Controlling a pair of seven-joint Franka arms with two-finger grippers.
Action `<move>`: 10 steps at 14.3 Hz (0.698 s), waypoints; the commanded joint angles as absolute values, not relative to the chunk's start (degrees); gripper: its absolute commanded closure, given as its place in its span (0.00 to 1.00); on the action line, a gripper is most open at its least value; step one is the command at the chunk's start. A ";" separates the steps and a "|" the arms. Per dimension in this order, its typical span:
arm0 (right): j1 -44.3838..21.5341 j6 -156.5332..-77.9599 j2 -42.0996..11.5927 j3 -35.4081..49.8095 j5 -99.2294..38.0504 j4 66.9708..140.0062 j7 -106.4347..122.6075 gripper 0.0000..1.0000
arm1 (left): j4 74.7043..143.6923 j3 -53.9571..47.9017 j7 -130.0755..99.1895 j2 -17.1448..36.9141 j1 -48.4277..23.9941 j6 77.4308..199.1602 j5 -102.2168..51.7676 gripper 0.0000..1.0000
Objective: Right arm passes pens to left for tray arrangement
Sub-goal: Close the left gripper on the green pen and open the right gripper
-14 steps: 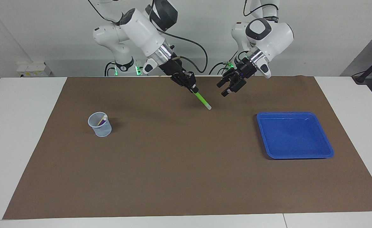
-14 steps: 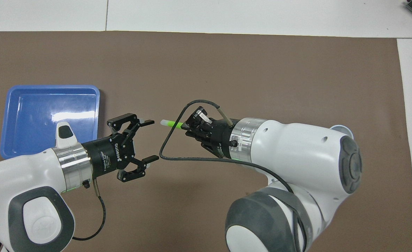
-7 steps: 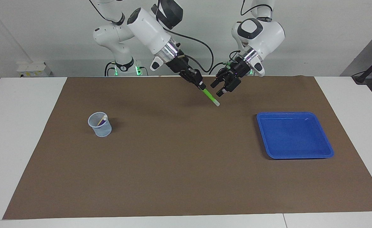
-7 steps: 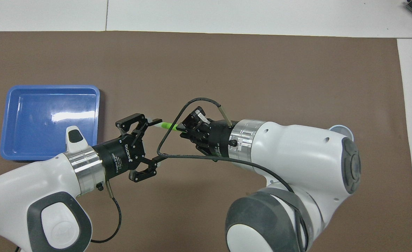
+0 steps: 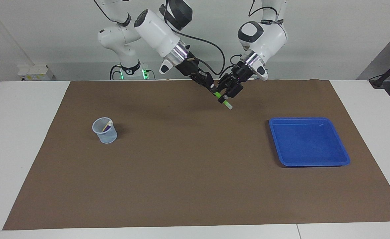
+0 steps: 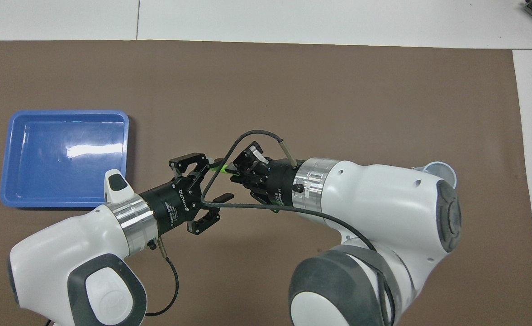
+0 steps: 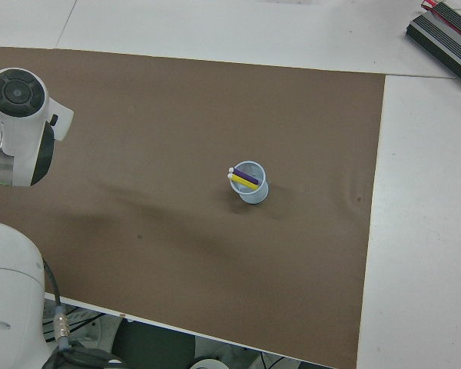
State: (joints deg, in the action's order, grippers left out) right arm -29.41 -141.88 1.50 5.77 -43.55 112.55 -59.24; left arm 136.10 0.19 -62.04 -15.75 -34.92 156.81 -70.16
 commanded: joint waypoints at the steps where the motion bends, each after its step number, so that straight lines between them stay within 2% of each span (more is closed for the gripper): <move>1: -29.62 -143.09 2.72 5.62 -45.00 113.20 -58.62 1.00 | 136.41 0.35 -61.88 -16.08 -34.98 154.34 -70.93 0.61; 4: -29.53 -143.09 2.72 5.62 -45.00 113.20 -58.62 1.00 | 136.49 0.26 -62.31 -16.08 -35.51 153.81 -70.93 0.98; 10: -29.09 -142.65 2.64 5.62 -45.00 113.12 -59.32 1.00 | 136.32 0.18 -62.14 -16.79 -35.16 153.72 -70.84 1.00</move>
